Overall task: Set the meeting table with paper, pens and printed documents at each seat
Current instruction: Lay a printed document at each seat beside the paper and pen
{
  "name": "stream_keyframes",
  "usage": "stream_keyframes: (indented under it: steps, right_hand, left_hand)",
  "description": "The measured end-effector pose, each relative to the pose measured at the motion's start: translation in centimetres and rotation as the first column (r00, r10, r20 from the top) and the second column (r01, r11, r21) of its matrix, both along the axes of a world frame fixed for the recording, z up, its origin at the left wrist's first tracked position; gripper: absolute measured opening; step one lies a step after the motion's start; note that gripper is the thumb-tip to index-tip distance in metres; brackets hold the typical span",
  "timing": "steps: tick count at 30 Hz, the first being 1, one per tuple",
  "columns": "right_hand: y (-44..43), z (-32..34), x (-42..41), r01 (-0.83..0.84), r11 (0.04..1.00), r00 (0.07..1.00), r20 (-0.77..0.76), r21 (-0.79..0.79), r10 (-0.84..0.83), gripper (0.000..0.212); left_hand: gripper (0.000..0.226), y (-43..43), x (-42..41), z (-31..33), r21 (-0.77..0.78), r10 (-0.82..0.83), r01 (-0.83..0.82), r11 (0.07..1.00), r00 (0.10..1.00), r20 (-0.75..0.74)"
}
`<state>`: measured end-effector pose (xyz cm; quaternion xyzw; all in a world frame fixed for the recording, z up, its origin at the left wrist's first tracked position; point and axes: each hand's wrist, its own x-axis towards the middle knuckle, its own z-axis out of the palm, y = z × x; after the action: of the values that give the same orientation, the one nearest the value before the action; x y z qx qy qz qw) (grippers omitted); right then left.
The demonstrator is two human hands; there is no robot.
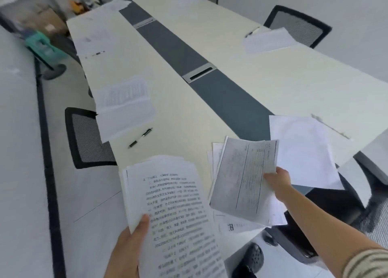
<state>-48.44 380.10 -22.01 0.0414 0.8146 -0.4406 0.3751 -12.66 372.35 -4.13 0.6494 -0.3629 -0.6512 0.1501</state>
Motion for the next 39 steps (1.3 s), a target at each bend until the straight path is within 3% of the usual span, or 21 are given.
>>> stream_keyframes:
  steps: [5, 11, 13, 16, 19, 23, 26, 31, 34, 36, 39]
  right_hand:
    - [-0.6, -1.1, -1.2, -0.150, 0.978, 0.986, -0.046, 0.142, 0.158, 0.032]
    - [1.6, 2.5, 0.8, -0.252, 0.938, 0.933, -0.198, 0.237, 0.301, 0.053]
    - [2.6, 3.9, 2.4, -0.269, 0.945, 0.924, -0.227, 0.185, 0.308, 0.049]
    - [4.6, 7.1, 6.3, -0.281, 0.959, 0.952, -0.141, -0.044, 0.272, 0.041]
    - [6.8, 10.3, 10.9, -0.149, 0.951, 0.973, 0.133, -0.269, 0.190, 0.041]
    - [10.0, 13.5, 15.6, 0.107, 0.893, 0.878, 0.464, -0.437, 0.122, 0.056]
    - [13.6, 15.6, 17.8, 0.244, 0.804, 0.901, 0.433, -0.543, 0.018, 0.040]
    - [20.7, 17.5, 19.2, 0.362, 0.748, 0.930, 0.273, -0.556, -0.247, 0.033]
    - [24.7, 18.0, 19.3, 0.440, 0.688, 0.897, 0.245, -0.577, -0.368, 0.028]
    - [27.3, 18.2, 19.4, 0.498, 0.632, 0.861, 0.251, -0.594, -0.443, 0.026]
    - [31.4, 18.1, 19.1, 0.584, 0.555, 0.789, 0.255, -0.592, -0.559, 0.028]
  left_hand:
    - [0.037, 1.2, -0.3, 0.0, -0.004, 0.028, -0.028, 1.000, 0.999, -0.033]
    - [0.031, 1.0, -1.4, 0.7, -0.016, -0.025, 0.022, 1.000, 0.984, -0.174]
    - [0.033, 0.5, -1.8, 1.0, -0.030, -0.078, 0.073, 0.997, 0.971, -0.226]
    - [0.031, 0.1, -2.1, 1.9, -0.061, -0.186, 0.176, 0.983, 0.936, -0.300]
    - [0.039, 0.0, -2.8, 3.1, -0.069, -0.283, 0.278, 0.958, 0.882, -0.376]
    - [0.041, 0.5, -4.1, 3.2, -0.077, -0.425, 0.437, 0.896, 0.794, -0.434]
    - [0.036, 2.1, -5.4, 3.0, -0.114, -0.544, 0.553, 0.825, 0.722, -0.428]
    - [0.043, 6.1, -7.5, 2.8, -0.152, -0.676, 0.684, 0.713, 0.613, -0.409]
    - [0.063, 8.8, -9.1, 3.0, -0.150, -0.716, 0.738, 0.658, 0.550, -0.431]
    - [0.063, 11.0, -10.5, 3.3, -0.160, -0.748, 0.779, 0.606, 0.490, -0.448]
    - [0.070, 15.2, -12.7, 3.5, -0.178, -0.757, 0.773, 0.608, 0.497, -0.425]
